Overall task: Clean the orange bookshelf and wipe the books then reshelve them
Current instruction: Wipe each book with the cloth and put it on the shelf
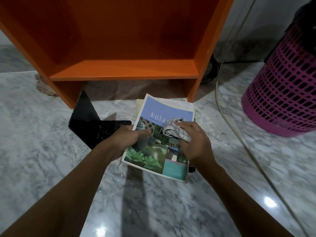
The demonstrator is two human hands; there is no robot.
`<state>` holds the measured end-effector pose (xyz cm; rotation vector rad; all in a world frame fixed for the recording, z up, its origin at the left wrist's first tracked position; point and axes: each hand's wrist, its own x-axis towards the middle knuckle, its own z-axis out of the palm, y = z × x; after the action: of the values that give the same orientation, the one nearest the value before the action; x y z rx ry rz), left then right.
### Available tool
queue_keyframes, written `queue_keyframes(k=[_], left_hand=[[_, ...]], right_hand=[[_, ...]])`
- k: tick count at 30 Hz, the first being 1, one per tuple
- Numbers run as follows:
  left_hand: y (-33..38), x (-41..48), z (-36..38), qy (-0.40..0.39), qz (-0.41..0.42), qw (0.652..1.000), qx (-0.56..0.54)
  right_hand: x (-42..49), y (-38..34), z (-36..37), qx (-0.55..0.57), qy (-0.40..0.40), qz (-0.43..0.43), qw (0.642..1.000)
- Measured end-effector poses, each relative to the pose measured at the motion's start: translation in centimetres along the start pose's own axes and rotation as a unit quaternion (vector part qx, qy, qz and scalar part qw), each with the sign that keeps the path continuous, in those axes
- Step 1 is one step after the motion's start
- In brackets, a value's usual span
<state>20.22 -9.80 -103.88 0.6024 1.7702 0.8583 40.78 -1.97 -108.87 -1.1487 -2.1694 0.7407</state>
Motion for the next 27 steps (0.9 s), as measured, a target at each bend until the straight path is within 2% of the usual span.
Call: queue_keyframes(k=[3, 9, 16, 22, 25, 27], left_hand=[[0.3, -0.3, 0.1, 0.001, 0.027, 1.000, 0.004], [3.2, -2.7, -0.6, 0.007, 0.094, 0.995, 0.030], [10.9, -8.2, -5.2, 0.028, 0.164, 0.972, 0.164], [18.2, -14.8, -9.7, 0.127, 0.262, 0.944, 0.153], [21.9, -18.3, -12.1, 0.194, 0.325, 0.918, 0.118], [24.3, -20.3, -14.0, 0.254, 0.370, 0.889, 0.095]], right_hand=[[0.1, -0.1, -0.4, 0.035, -0.013, 0.029, 0.999], [1.8, -2.2, -3.0, 0.129, 0.109, 0.063, 0.984], [6.1, -10.3, -8.7, 0.174, 0.096, -0.036, 0.979], [10.2, -20.1, -14.5, 0.207, 0.121, -0.142, 0.960], [12.2, -24.9, -17.3, 0.223, 0.132, -0.182, 0.949], [13.7, -28.0, -19.0, 0.227, 0.148, -0.203, 0.941]])
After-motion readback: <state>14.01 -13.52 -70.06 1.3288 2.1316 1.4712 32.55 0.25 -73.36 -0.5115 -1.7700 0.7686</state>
